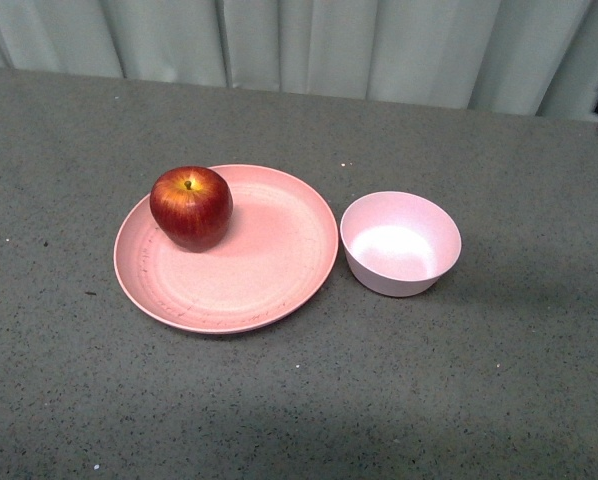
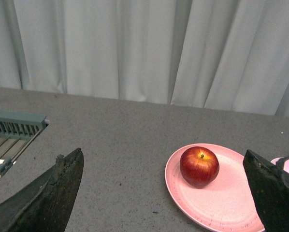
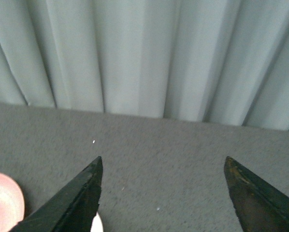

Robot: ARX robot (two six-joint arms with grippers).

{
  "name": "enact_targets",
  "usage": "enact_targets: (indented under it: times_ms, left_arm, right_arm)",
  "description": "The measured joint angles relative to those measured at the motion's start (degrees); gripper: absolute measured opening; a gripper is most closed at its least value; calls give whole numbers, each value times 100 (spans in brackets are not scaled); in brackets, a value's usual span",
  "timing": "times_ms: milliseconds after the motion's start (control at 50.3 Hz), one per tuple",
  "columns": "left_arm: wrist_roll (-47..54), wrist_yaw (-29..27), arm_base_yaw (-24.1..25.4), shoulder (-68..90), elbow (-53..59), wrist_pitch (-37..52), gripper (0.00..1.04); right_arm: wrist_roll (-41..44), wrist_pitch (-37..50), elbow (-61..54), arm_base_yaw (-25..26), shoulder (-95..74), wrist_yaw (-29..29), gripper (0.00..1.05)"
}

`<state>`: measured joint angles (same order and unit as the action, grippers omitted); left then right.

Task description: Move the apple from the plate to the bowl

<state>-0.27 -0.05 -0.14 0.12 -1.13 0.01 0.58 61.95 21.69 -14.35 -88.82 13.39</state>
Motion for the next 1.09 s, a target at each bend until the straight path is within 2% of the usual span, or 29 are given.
enact_targets:
  times_ms: [60,139,358,417,656,715,795,1093]
  left_arm:
    - [0,-7,0,2,0,0,98]
    - [0,-7,0,2,0,0,98]
    - [0,-4,0,2,0,0,98]
    - [0,-7,0,2,0,0,98]
    - [0,-7,0,2,0,0,98]
    - [0,-7,0,2,0,0,98]
    - [0,-7,0,2,0,0,98]
    - [0,-7,0,2,0,0,98]
  right_arm:
    - [-2,446,-343,140,273,-68,62]
    - [-2,457,-562,256,562,-179,51]
    - [-2,127,-1211,584,1491,-496,14]
    - [13,-66,-1390,680,1869,-616,1]
    - [0,-876,-1818,973,3110,-894,1]
    - [0,-1145,-1897,1259,3458,-1285,1]
    - [-2,-1497,-1987,1412,3934,-1296,1]
    - [0,-2717,-2127,1421,5316,-1329,1]
